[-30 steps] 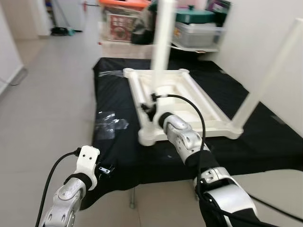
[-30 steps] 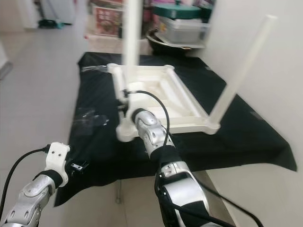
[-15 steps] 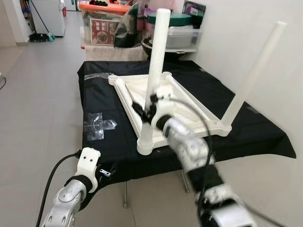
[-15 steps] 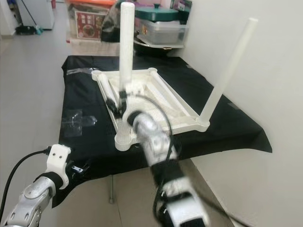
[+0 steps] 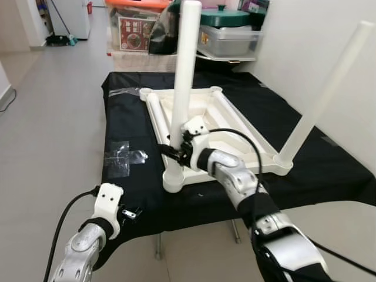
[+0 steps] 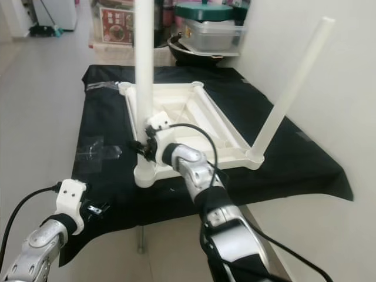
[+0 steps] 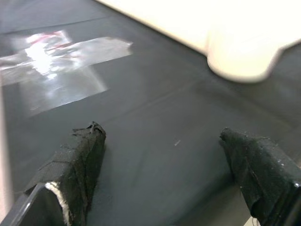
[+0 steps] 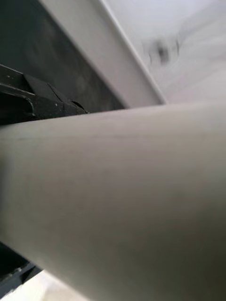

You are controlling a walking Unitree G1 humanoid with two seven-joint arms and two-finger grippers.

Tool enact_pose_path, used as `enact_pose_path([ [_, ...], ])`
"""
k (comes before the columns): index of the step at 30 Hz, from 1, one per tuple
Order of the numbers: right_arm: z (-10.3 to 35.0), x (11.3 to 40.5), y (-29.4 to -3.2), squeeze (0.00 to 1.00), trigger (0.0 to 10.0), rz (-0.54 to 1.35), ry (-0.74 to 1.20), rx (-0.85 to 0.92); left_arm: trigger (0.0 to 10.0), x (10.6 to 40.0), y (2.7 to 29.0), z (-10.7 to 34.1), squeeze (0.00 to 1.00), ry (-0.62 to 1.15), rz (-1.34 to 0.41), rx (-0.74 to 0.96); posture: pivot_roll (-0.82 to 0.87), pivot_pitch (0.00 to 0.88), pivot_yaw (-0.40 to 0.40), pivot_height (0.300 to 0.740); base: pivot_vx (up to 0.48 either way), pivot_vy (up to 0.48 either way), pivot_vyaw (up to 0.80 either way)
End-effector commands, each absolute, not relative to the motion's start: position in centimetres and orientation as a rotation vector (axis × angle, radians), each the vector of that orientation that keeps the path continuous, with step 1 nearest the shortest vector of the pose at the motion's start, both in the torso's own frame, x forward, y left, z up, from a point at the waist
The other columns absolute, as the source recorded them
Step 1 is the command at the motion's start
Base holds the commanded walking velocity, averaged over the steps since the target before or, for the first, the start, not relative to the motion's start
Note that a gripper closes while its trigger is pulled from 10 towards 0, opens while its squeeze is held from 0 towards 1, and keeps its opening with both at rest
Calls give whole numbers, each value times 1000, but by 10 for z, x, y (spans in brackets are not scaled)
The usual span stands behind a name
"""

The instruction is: Building children table

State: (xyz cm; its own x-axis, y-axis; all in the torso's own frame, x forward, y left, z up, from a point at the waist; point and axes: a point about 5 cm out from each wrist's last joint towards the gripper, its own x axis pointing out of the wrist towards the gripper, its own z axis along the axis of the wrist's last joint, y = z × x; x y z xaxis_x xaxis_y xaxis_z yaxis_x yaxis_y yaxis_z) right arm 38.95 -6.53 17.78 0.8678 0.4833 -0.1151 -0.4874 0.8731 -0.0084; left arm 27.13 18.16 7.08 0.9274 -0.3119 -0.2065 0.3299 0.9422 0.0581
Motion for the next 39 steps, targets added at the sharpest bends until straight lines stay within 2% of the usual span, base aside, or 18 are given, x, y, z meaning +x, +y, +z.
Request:
enact_pose_path([
  [1, 149, 393, -107, 0, 0, 156, 260, -35, 10000, 266, 184, 63, 0, 235, -322, 85, 102, 0, -145, 740, 0, 0, 0],
  [3, 144, 393, -121, 0, 0, 6, 281, 5, 10000, 265, 185, 63, 0, 236, -321, 86, 103, 0, -145, 740, 0, 0, 0],
  [4, 135, 385, -136, 0, 0, -214, 289, 71, 10000, 265, 185, 63, 0, 236, -321, 86, 97, 0, -139, 740, 0, 0, 0],
  [5, 135, 385, -136, 0, 0, -214, 289, 71, 10000, 265, 185, 63, 0, 236, -321, 86, 97, 0, -139, 740, 0, 0, 0],
  [6, 133, 373, -122, 0, 10000, -228, 265, 104, 10000, 265, 184, 63, 0, 239, -324, 85, 91, 0, -133, 740, 0, 0, 0],
  [11, 155, 357, -65, 0, 10000, 105, 96, 150, 10000, 265, 181, 61, 0, 244, -338, 84, 82, 0, -128, 740, 0, 0, 0],
  [12, 163, 353, -59, 1000, 10000, 146, 52, 173, 10000, 266, 181, 61, 0, 243, -339, 85, 82, 0, -129, 740, 0, 0, 0],
  [18, 184, 352, -49, 1000, 10000, 220, 1, 178, 10000, 268, 182, 63, 0, 239, -334, 86, 88, 0, -136, 740, 0, 0, 0],
  [19, 193, 352, -45, 0, 10000, 303, -1, 210, 10000, 268, 183, 63, 0, 237, -333, 87, 88, 0, -139, 740, 0, 0, 0],
  [20, 209, 348, -40, 0, 10000, 527, -44, 228, 10000, 268, 183, 63, 0, 236, -332, 87, 89, 0, -142, 740, 0, 0, 0],
  [25, 222, 332, -39, 0, 10000, 984, -148, 56, 10000, 268, 183, 62, 0, 236, -331, 86, 91, 0, -144, 740, 0, 0, 0],
  [26, 222, 332, -39, 0, 10000, 984, -148, 56, 10000, 268, 183, 62, 0, 236, -331, 86, 91, 0, -144, 740, 0, 0, 0],
  [27, 198, 348, -46, 0, 8471, 953, -56, 0, 10000, 270, 180, 62, 0, 233, -334, 84, 98, 0, -146, 740, 0, 0, 0],
  [28, 198, 348, -46, 0, 8471, 953, -56, 0, 10000, 270, 180, 62, 0, 233, -334, 84, 98, 0, -146, 740, 0, 0, 0],
  [29, 184, 354, -48, 0, 2706, 944, -5, -19, 10000, 270, 179, 63, 0, 229, -335, 82, 104, 0, -150, 740, 0, 0, 0],
  [30, 184, 354, -48, 0, 2706, 944, -5, -19, 10000, 270, 179, 63, 0, 229, -335, 82, 104, 0, -150, 740, 0, 0, 0],
  [31, 172, 358, -50, 0, 0, 923, 43, -21, 10000, 271, 179, 64, 0, 224, -333, 81, 106, 0, -151, 740, 0, 0, 0],
  [39, 164, 371, -56, 0, 0, 589, 108, 24, 10000, 269, 184, 63, 0, 231, -327, 87, 97, 0, -140, 740, 0, 0, 0],
])
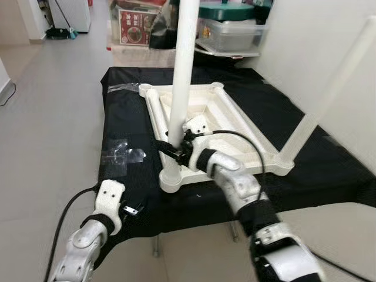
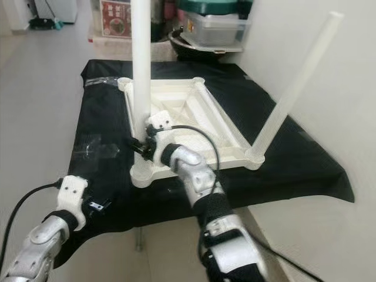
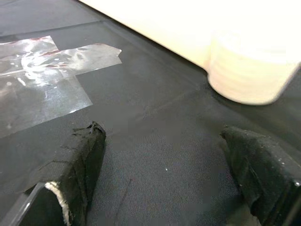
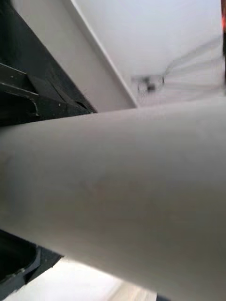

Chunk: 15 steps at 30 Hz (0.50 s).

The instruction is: Building children table

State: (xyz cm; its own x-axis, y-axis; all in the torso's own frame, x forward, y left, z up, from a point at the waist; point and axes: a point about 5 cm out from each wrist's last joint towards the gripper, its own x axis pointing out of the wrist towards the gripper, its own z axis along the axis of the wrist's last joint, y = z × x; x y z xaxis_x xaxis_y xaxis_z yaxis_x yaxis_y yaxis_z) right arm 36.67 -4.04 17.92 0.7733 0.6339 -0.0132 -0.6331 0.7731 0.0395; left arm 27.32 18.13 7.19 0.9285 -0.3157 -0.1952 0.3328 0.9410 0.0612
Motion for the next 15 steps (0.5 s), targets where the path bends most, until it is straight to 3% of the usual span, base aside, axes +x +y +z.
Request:
enact_pose_path([
  [1, 155, 378, -73, 0, 0, 339, 172, 69, 10000, 269, 183, 63, 0, 233, -330, 86, 92, 0, -135, 740, 0, 0, 0],
  [5, 132, 376, -117, 0, 0, -147, 262, 125, 10000, 270, 181, 63, 0, 231, -335, 85, 88, 0, -130, 740, 0, 0, 0],
  [7, 132, 370, -118, 0, 0, -186, 236, 137, 10000, 270, 181, 63, 0, 231, -336, 85, 85, 0, -128, 740, 0, 0, 0],
  [9, 137, 361, -101, 0, 0, -112, 184, 199, 10000, 270, 182, 63, 0, 232, -338, 86, 80, 0, -123, 740, 0, 0, 0],
  [10, 146, 356, -85, 0, 10000, -3, 141, 200, 10000, 270, 182, 63, 0, 235, -341, 87, 72, 0, -116, 740, 0, 0, 0],
  [11, 146, 356, -85, 0, 10000, -3, 141, 200, 10000, 270, 182, 63, 0, 235, -341, 87, 72, 0, -116, 740, 0, 0, 0],
  [12, 165, 348, -62, 1000, 10000, 179, 47, 237, 10000, 270, 181, 62, 0, 237, -346, 88, 68, 0, -114, 740, 0, 0, 0],
  [15, 180, 342, -52, 1000, 10000, 281, -29, 291, 10000, 270, 180, 62, 0, 238, -349, 89, 68, 0, -114, 740, 0, 0, 0],
])
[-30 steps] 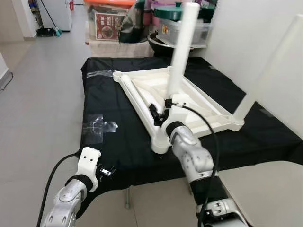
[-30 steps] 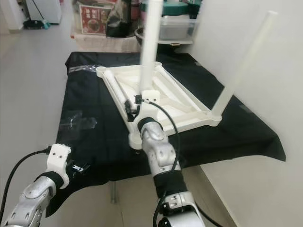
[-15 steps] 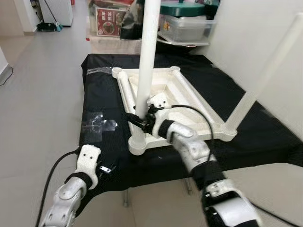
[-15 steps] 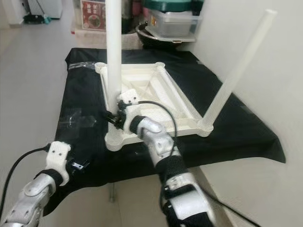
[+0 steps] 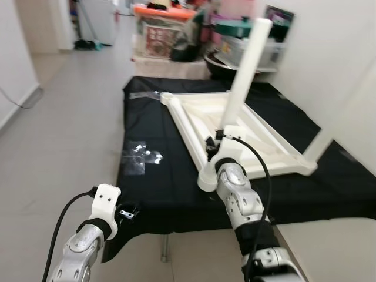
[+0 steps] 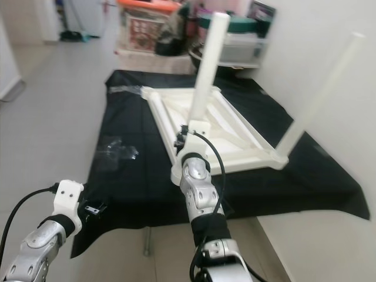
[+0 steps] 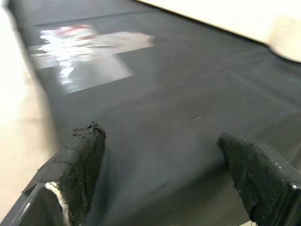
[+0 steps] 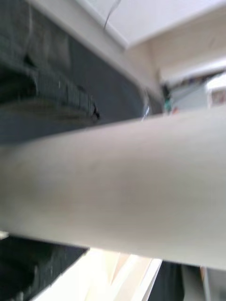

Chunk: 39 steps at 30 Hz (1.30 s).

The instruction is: Building children table

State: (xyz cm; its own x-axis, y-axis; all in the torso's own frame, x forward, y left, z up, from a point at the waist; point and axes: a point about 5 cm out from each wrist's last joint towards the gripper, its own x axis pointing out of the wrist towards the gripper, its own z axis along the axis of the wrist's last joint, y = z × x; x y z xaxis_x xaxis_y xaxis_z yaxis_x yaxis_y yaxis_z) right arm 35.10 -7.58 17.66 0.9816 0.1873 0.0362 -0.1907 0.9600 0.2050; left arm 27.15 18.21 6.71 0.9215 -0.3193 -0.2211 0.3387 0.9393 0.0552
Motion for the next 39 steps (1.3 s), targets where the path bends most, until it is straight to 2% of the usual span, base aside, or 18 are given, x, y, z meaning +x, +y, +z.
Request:
enact_pose_path([
  [1, 193, 346, -49, 1000, 10000, 377, -54, 268, 10000, 271, 180, 63, 0, 236, -348, 88, 71, 0, -117, 740, 0, 0, 0],
  [2, 200, 349, -49, 1000, 10000, 424, -59, 244, 10000, 271, 180, 63, 0, 234, -348, 88, 71, 0, -117, 740, 0, 0, 0],
  [3, 211, 353, -49, 0, 10000, 530, -82, 222, 10000, 272, 181, 63, 0, 234, -346, 88, 74, 0, -119, 740, 0, 0, 0],
  [6, 223, 354, -50, 0, 10000, 665, -114, 191, 10000, 272, 181, 64, 0, 233, -345, 89, 75, 0, -119, 740, 0, 0, 0],
  [8, 227, 346, -58, 0, 10000, 934, -176, 74, 10000, 271, 182, 63, 0, 234, -342, 88, 76, 0, -126, 740, 0, 0, 0],
  [14, 186, 357, -74, 0, 10000, 1007, -1, -73, 10000, 272, 180, 64, 0, 227, -337, 83, 96, 0, -143, 740, 0, 0, 0],
  [15, 175, 358, -74, 0, 4078, 1002, 40, -75, 10000, 271, 181, 64, 0, 224, -332, 82, 101, 0, -149, 740, 0, 0, 0],
  [16, 165, 362, -74, 0, 0, 927, 77, -101, 10000, 270, 182, 64, 0, 224, -328, 82, 103, 0, -149, 740, 0, 0, 0],
  [20, 156, 372, -77, 0, 0, 740, 113, -118, 10000, 269, 183, 64, 0, 225, -325, 82, 103, 0, -149, 740, 0, 0, 0],
  [21, 154, 383, -89, 0, 0, 474, 140, -106, 10000, 268, 184, 63, 0, 227, -325, 83, 102, 0, -145, 740, 0, 0, 0],
  [25, 141, 385, -133, 0, 0, -105, 219, 11, 10000, 267, 184, 63, 0, 227, -325, 84, 102, 0, -145, 740, 0, 0, 0],
  [30, 144, 368, -131, 0, 0, -189, 146, 28, 10000, 267, 185, 64, 0, 226, -326, 85, 95, 0, -137, 740, 0, 0, 0],
  [31, 149, 361, -122, 0, 6235, -152, 108, 40, 10000, 267, 185, 64, 0, 227, -328, 85, 89, 0, -132, 740, 0, 0, 0],
  [32, 149, 361, -122, 0, 6235, -152, 108, 40, 10000, 267, 185, 64, 0, 227, -328, 85, 89, 0, -132, 740, 0, 0, 0],
  [33, 157, 353, -108, 0, 10000, -65, 64, 68, 10000, 266, 184, 63, 0, 230, -332, 84, 79, 0, -127, 740, 0, 0, 0],
  [37, 180, 341, -83, 0, 10000, 153, -56, 164, 10000, 266, 183, 62, 0, 234, -338, 84, 76, 0, -127, 740, 0, 0, 0],
  [38, 196, 342, -75, 1000, 10000, 234, -105, 207, 10000, 267, 182, 62, 0, 234, -339, 83, 76, 0, -130, 740, 0, 0, 0],
  [39, 200, 344, -74, 1000, 10000, 247, -104, 197, 10000, 268, 182, 62, 0, 233, -338, 83, 77, 0, -132, 740, 0, 0, 0],
])
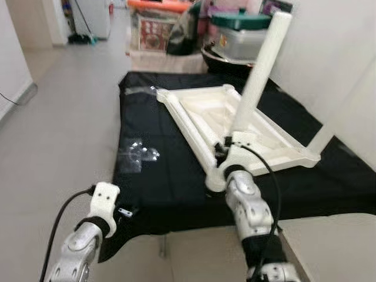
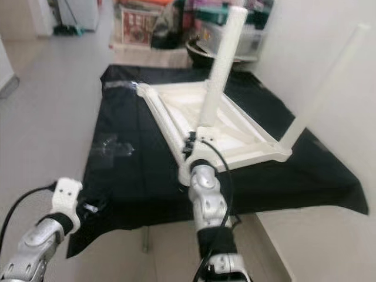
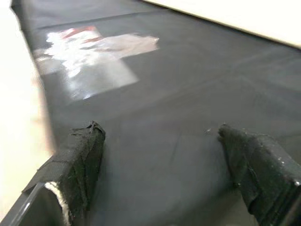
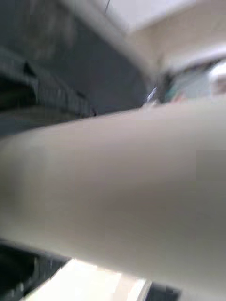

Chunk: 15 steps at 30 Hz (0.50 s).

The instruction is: Building children table

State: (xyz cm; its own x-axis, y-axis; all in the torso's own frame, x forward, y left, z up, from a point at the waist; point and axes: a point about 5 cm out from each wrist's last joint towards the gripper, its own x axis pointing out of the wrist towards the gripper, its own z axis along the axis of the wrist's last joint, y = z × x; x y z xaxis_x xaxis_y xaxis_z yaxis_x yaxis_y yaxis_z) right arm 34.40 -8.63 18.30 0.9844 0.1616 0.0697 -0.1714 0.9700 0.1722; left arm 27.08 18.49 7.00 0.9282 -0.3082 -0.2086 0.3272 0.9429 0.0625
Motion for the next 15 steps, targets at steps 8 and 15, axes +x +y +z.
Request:
enact_pose_path([
  [8, 242, 350, -81, 0, 10000, 674, -177, 17, 10000, 266, 185, 63, 0, 231, -326, 78, 87, 0, -140, 740, 0, 0, 0],
  [15, 208, 349, -80, 0, 9451, 943, -67, -132, 10000, 267, 183, 64, 0, 227, -324, 76, 95, 0, -145, 740, 0, 0, 0],
])
